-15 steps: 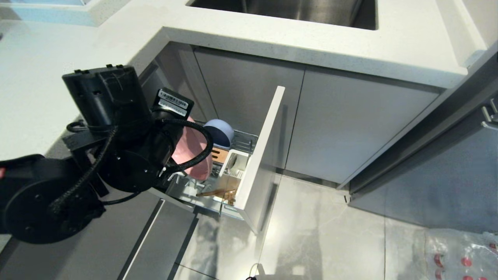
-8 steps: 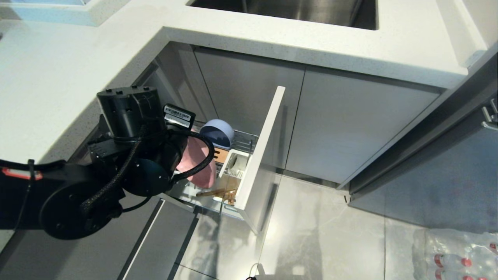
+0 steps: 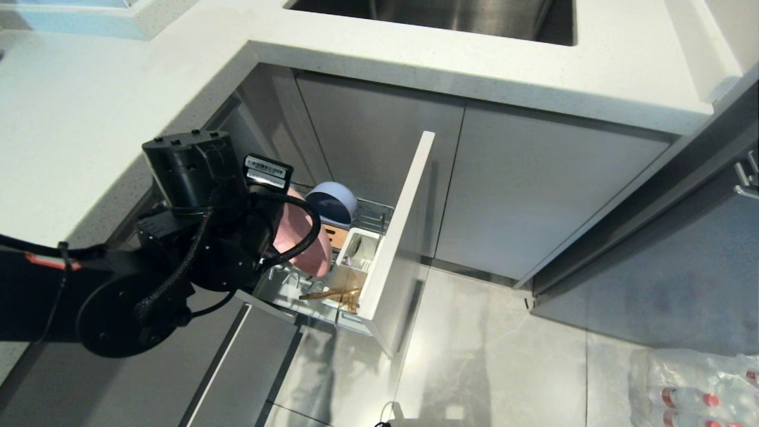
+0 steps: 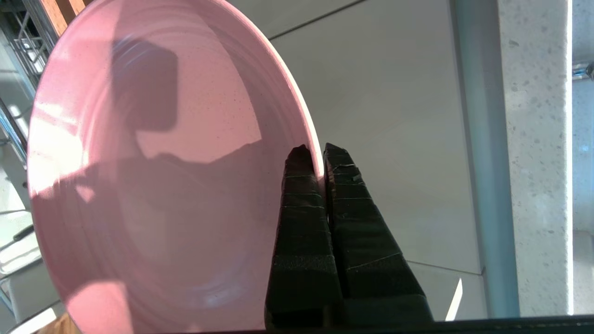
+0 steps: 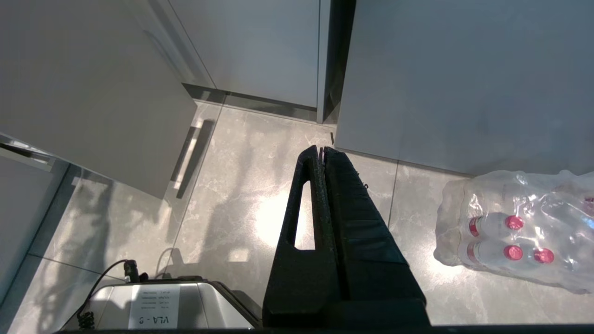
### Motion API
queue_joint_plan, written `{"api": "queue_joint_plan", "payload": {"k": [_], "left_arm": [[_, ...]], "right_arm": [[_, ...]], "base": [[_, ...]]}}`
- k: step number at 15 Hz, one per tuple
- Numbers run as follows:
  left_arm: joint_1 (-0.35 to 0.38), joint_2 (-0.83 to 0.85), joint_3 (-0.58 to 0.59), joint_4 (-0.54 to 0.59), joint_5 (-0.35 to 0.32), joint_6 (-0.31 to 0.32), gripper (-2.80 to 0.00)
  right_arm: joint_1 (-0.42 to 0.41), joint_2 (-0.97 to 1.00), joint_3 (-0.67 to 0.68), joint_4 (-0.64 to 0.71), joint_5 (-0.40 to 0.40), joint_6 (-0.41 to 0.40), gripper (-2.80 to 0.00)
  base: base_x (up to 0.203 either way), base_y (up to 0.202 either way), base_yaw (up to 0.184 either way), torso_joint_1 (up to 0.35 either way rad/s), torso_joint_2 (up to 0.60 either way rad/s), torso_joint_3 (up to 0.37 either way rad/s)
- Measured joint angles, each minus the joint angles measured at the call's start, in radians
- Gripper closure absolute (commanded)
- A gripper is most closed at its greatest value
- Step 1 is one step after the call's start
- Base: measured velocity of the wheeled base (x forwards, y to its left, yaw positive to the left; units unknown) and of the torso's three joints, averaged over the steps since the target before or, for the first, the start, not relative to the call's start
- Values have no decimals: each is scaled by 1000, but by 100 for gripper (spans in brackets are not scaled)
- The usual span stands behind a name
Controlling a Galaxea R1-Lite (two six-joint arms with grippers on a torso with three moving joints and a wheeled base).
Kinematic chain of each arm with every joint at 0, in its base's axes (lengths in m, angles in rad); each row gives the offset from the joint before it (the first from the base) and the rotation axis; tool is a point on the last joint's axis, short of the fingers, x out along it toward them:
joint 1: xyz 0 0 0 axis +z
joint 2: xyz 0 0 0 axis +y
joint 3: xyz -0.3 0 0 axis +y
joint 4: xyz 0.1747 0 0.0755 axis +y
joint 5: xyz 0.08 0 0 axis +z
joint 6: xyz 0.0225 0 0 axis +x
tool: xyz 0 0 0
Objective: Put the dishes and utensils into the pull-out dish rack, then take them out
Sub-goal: Pick up the plate and place it in the cupboard
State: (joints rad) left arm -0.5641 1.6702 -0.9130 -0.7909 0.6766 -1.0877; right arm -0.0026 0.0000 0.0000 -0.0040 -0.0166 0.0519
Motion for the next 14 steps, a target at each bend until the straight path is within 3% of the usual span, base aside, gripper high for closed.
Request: {"api": "queue_joint_plan", "payload": {"k": [4, 9, 14], "left_arm": [[24, 4, 2, -1, -7, -19, 0], [52, 6, 9, -3, -75, -84, 0], [72, 12, 10, -10, -93, -90, 0]], "right_arm": [[1, 0, 0, 0, 0, 0, 0], [1, 0, 0, 0, 0, 0, 0], [1, 0, 0, 0, 0, 0, 0]], "base": [[0, 0, 0, 0, 0, 0], [0, 0, 0, 0, 0, 0], [0, 0, 0, 0, 0, 0]]}}
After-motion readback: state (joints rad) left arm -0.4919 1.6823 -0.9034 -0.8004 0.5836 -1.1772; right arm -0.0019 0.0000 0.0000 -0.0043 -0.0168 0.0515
